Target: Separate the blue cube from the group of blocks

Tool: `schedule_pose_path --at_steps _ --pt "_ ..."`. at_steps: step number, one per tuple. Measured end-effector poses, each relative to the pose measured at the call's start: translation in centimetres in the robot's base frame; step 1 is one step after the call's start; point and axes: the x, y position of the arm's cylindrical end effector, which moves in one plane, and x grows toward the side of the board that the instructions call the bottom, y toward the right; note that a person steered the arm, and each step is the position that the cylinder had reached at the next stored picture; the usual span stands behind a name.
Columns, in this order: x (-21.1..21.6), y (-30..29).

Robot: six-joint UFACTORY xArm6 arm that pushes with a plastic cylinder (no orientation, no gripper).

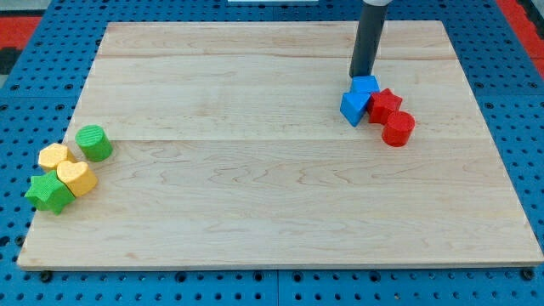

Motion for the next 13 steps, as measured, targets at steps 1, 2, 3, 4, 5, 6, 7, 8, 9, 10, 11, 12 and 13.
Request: schedule_pose_path --at_steps 1,2,3,4,5,6,7,8,9,10,11,12,13 --pt "0.0 -0.1" --pt "0.0 -0.1" --pt "0.0 -0.2" --pt "0.0 -0.2" --pt "0.0 -0.2" --pt "0.0 -0.2" --pt "0.0 0.8" --pt "0.0 1.5" --pt "0.0 3.1" --pt "0.0 5.4" --pt "0.0 7.1" --pt "0.0 7.2" --pt "-0.2 7.2"
